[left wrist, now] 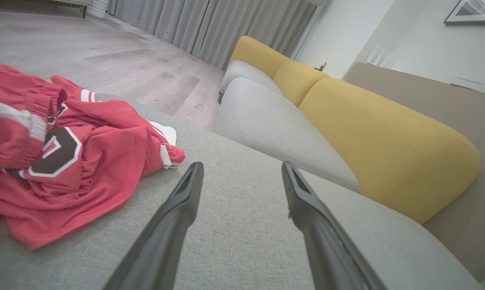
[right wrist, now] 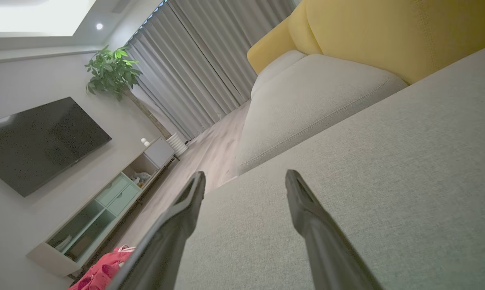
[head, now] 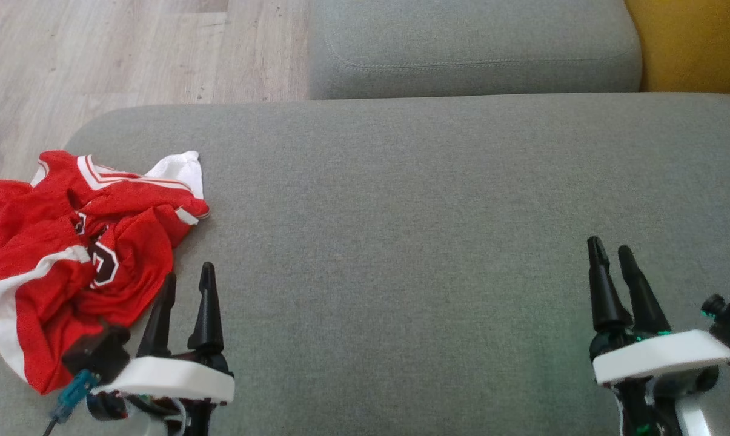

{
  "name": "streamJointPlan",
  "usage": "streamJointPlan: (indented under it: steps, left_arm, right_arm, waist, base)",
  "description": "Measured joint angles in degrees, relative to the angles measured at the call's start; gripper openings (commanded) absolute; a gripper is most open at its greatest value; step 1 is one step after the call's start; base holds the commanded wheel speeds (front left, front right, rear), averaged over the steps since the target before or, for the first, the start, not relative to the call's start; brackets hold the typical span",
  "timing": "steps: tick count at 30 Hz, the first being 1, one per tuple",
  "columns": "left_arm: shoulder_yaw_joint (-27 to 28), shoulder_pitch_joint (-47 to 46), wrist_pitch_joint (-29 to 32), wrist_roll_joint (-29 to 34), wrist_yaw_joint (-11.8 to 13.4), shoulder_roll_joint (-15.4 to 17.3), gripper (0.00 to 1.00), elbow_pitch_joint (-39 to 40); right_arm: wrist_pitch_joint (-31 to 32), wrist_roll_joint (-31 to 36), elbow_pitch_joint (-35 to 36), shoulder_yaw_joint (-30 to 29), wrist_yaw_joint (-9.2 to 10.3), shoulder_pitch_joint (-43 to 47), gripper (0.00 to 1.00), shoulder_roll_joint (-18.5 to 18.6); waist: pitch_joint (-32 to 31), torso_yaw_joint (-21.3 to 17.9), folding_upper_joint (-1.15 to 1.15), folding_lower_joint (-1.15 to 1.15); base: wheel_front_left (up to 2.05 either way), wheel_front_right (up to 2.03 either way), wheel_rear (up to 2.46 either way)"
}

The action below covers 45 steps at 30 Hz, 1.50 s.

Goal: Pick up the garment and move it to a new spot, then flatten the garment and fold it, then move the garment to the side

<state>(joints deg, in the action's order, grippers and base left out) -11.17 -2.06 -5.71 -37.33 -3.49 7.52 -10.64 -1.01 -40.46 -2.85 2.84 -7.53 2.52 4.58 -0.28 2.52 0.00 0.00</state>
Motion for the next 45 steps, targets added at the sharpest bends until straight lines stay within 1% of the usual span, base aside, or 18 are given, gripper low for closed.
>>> streamJointPlan:
  steps: [5,13,19,28,34,45]
  left_arm:
    - [-0.6,0.0,-1.0,3.4,0.8,0.7,1.0,-0.5]
    - [-1.8,0.0,-2.3,8.3,2.5,0.9,1.0,-2.3]
    - [-2.4,0.0,-3.0,11.9,3.1,1.2,1.0,-3.7]
    - [-4.1,-0.9,-4.5,17.4,3.8,1.5,1.0,-5.3]
    - [-5.5,-1.3,-5.5,20.8,4.2,1.9,1.0,-6.0]
    - [-6.0,-1.3,-5.5,25.3,5.9,2.0,1.0,-7.6]
  right_arm:
    - [0.1,3.2,0.5,0.4,0.0,1.3,1.0,0.0]
    - [0.1,8.1,1.7,1.1,0.0,1.7,1.0,0.0]
    - [1.0,11.7,2.3,1.2,0.0,2.0,1.0,-0.1]
    - [2.1,17.8,3.7,-2.1,0.0,4.2,1.0,-1.5]
    - [2.4,20.7,4.6,-3.3,0.0,4.5,1.0,-2.0]
    - [2.5,23.8,5.7,-3.5,0.0,6.4,1.0,-2.0]
  waist:
    - [0.0,0.2,0.0,0.0]
    - [-0.1,0.5,0.0,0.0]
    - [-0.1,0.8,0.0,0.0]
    - [-0.2,1.1,0.0,0.0]
    - [-0.3,1.1,0.0,0.0]
    - [-0.4,1.5,0.0,0.0]
  base:
    - [0.0,0.0,0.0]
    - [0.0,0.0,0.0]
    - [0.0,0.0,0.0]
    - [0.0,0.0,0.0]
    - [0.0,0.0,0.0]
    - [0.0,0.0,0.0]
